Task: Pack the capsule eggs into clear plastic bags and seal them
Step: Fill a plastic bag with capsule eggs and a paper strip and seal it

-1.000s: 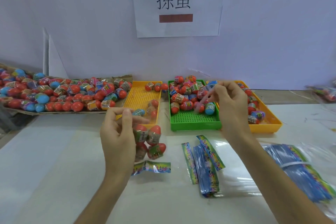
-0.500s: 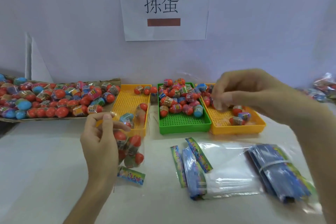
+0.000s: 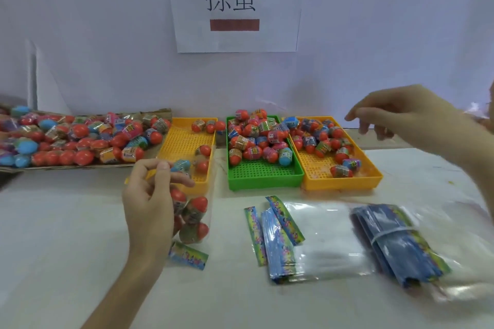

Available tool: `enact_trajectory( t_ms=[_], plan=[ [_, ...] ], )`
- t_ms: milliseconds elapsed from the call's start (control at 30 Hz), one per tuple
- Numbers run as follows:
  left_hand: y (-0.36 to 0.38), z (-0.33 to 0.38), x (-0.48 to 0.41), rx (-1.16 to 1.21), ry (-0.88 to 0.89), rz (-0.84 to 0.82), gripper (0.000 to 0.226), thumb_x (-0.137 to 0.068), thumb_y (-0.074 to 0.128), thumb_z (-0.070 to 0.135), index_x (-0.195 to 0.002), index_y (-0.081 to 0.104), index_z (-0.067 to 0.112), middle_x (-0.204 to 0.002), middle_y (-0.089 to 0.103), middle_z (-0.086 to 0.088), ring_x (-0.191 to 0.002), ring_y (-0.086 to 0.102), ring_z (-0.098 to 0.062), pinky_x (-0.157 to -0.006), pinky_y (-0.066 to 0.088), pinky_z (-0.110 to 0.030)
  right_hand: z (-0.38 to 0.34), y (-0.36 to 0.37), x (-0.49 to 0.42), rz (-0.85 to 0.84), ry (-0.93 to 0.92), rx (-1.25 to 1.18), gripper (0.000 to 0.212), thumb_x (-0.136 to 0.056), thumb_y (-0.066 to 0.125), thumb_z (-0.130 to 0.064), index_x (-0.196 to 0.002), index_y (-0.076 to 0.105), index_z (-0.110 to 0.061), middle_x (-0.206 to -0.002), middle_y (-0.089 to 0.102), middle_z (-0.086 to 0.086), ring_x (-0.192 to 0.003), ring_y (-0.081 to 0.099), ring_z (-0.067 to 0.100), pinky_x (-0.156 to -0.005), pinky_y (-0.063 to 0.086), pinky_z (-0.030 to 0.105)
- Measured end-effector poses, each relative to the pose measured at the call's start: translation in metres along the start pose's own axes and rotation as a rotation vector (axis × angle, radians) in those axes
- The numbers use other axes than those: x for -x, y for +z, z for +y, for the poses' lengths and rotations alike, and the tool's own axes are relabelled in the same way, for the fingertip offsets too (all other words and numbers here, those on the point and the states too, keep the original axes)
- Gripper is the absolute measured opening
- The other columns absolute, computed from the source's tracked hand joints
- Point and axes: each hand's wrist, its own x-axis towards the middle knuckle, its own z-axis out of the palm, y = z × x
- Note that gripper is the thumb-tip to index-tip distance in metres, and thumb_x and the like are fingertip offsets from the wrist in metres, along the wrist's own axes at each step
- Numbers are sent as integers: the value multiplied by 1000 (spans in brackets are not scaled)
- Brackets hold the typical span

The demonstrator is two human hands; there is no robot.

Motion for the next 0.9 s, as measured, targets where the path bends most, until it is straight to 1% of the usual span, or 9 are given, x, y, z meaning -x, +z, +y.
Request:
enact_trajectory(
  t_ms=[67,133,200,367,467,533,667,800,900],
  plan=[
    [0,0,-1,10,-30,32,18,-107,46,30,-96,58,23,-76,73,2,-73,69,-4,-62,49,-6,-44,56,9,-149,-23,-280,25,-85,67,-57,-89,72,-32,-77,72,-4,-58,62,7,-56,50,22],
    [0,-1,-1,18,-53,57,18,-107,46,31,-95,58,25,-78,73,0,-74,70,-8,-61,53,-12,-71,113,11,-372,-10,-256,52,-76,65,-75,-106,60,-32,-91,70,-6,-70,68,5,-64,53,22],
    [-1,-1,-2,22,-58,79,18,-106,47,33,-94,59,26,-78,73,-1,-74,70,-11,-60,54,-14,-87,164,8,-509,38,-197,59,-76,64,-72,-117,48,-32,-102,66,-11,-84,68,3,-71,53,22],
    [0,2,-6,146,-213,33,43,-84,52,63,-98,61,24,-78,74,1,-77,73,-13,-74,58,-33,-92,216,6,-237,9,-469,10,-91,72,-28,-86,68,-20,-83,73,-3,-77,68,11,-73,57,32],
    [0,5,-9,272,-385,-118,58,-74,57,72,-102,65,22,-86,77,1,-78,75,-14,-64,58,-30,-85,218,8,-114,38,-588,16,-93,69,-17,-77,68,-21,-79,73,-3,-75,70,12,-70,59,31],
    [-1,6,-9,310,-398,-270,66,-72,65,73,-107,67,17,-99,76,-6,-90,75,-21,-71,60,-34,-79,213,9,-66,70,-672,15,-92,70,-16,-78,68,-21,-79,74,-3,-74,71,12,-67,59,27],
    [-3,7,-7,259,-379,-457,53,-76,71,55,-111,73,15,-109,74,-10,-102,71,-26,-87,55,-47,-74,203,7,-23,103,-802,12,-92,72,-16,-80,72,-18,-79,73,-1,-75,71,15,-68,63,33],
    [-3,5,-8,271,-362,-332,11,-87,69,21,-91,77,15,-98,74,-9,-89,70,-20,-73,53,-32,-73,200,7,-10,90,-814,9,-90,74,-15,-81,75,-15,-73,72,-1,-69,69,15,-64,60,28],
    [-2,2,-8,288,-407,-250,11,-89,68,13,-83,77,15,-91,74,-11,-81,69,-20,-68,53,-33,-73,203,8,-5,73,-813,8,-88,76,-10,-80,75,-12,-70,71,1,-64,67,14,-62,57,24]
  ],
)
